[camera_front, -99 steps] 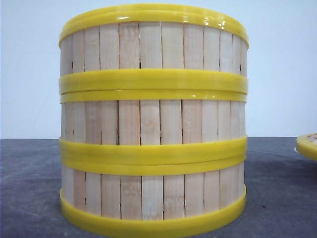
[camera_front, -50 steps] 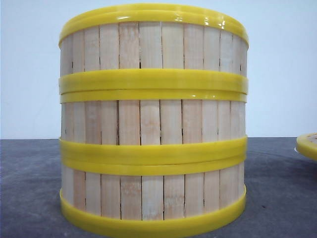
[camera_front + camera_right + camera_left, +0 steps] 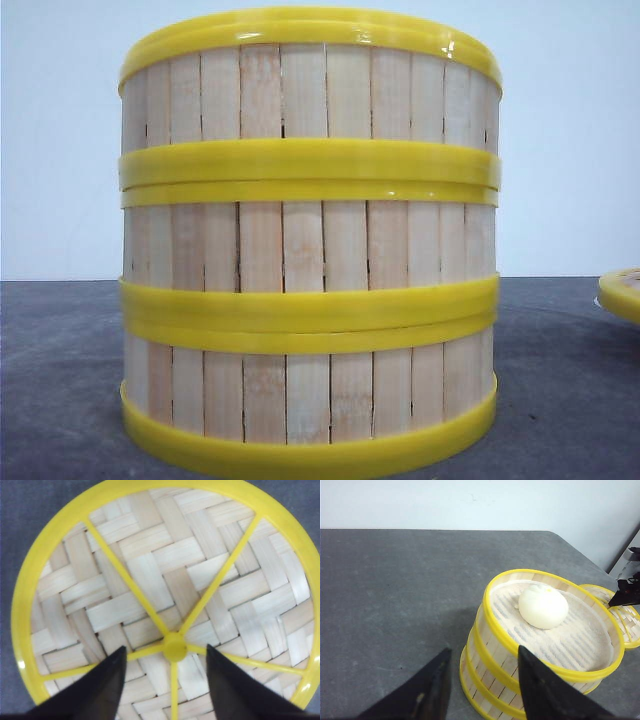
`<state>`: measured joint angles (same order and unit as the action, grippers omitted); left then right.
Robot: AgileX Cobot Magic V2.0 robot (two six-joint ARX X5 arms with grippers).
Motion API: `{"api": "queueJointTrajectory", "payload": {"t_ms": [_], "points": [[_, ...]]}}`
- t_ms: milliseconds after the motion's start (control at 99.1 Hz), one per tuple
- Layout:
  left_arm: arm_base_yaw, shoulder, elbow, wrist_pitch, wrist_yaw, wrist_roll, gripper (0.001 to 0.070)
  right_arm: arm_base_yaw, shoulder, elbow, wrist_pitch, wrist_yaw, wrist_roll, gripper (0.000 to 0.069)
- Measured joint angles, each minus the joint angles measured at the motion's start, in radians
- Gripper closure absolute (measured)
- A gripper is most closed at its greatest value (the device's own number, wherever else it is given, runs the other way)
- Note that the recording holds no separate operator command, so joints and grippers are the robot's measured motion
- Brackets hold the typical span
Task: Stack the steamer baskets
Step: 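Move the right gripper to the woven lid's center hub and grip it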
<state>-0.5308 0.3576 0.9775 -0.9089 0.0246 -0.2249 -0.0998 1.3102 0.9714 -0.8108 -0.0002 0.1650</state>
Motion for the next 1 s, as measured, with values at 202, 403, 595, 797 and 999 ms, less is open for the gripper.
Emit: {"api": "queueJointTrajectory", "payload": {"t_ms": [202, 403, 595, 797, 999], "points": [[0.000, 0.000, 0.000, 0.000, 0.000, 0.000, 0.0471, -0.006, 0.023, 0.000, 0.008, 0.000, 0.000, 0.0483], [0.000, 0.000, 0.000, 0.000, 0.000, 0.001, 0.0471, -0.006, 0.037, 0.000, 0.011, 0.000, 0.000, 0.0494], [0.000, 0.000, 0.000, 0.000, 0.000, 0.005, 0.0471, -0.006, 0.041, 0.000, 0.007, 0.000, 0.001, 0.0586], [0.000, 0.000, 0.000, 0.000, 0.000, 0.008, 0.0471, -0.006, 0.040, 0.000, 0.005, 0.000, 0.001, 0.0625], [0.000, 0.000, 0.000, 0.000, 0.000, 0.015, 0.0471, -0.006, 0.040, 0.000, 0.005, 0.000, 0.001, 0.0631]]}}
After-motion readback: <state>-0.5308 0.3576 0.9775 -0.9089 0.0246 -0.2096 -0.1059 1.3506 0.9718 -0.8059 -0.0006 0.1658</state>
